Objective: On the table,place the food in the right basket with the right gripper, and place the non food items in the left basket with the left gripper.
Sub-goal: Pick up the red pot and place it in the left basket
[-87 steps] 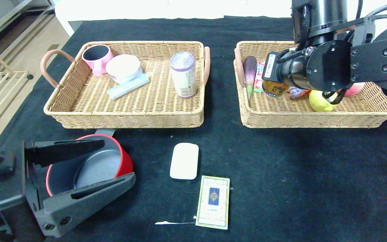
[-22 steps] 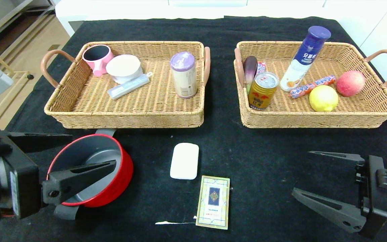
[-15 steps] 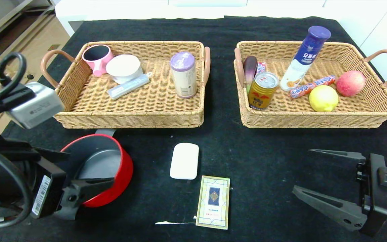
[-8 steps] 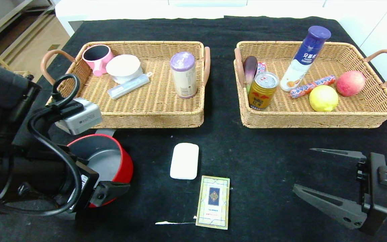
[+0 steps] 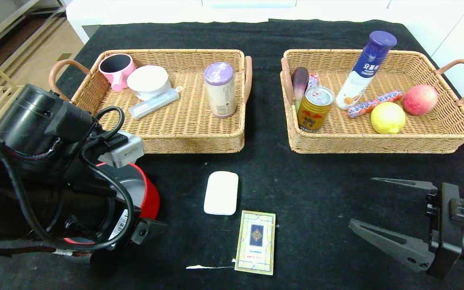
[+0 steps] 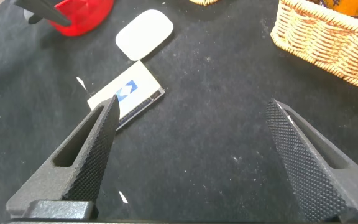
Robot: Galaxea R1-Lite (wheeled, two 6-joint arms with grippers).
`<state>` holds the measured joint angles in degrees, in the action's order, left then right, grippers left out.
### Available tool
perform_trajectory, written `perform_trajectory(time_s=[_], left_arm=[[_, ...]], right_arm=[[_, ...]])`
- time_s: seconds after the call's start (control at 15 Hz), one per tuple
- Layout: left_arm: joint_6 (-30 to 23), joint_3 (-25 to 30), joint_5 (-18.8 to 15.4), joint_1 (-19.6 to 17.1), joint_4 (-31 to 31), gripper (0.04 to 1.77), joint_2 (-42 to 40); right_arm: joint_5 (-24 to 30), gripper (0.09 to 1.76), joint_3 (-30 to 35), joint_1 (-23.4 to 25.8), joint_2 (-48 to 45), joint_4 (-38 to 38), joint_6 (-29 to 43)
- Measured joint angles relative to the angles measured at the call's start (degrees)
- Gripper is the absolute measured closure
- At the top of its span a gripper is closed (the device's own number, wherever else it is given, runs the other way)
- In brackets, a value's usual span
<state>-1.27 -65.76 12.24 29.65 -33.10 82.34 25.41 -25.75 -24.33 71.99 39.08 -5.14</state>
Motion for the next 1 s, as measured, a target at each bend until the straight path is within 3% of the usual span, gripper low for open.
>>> perform_trajectory(time_s=[0.73, 1.0], left_arm=[[-1.3, -0.7, 2.3, -0.2, 0.2, 0.05, 4.5], [-2.5, -0.4, 2.4, -0.2, 0.1, 0.71, 5.2]], right_arm=[[0.0, 0.14, -0.1, 0.3, 0.6, 0.0, 0.0], [0.0, 0.14, -0.1, 0.3, 0.8, 0.0, 0.0]])
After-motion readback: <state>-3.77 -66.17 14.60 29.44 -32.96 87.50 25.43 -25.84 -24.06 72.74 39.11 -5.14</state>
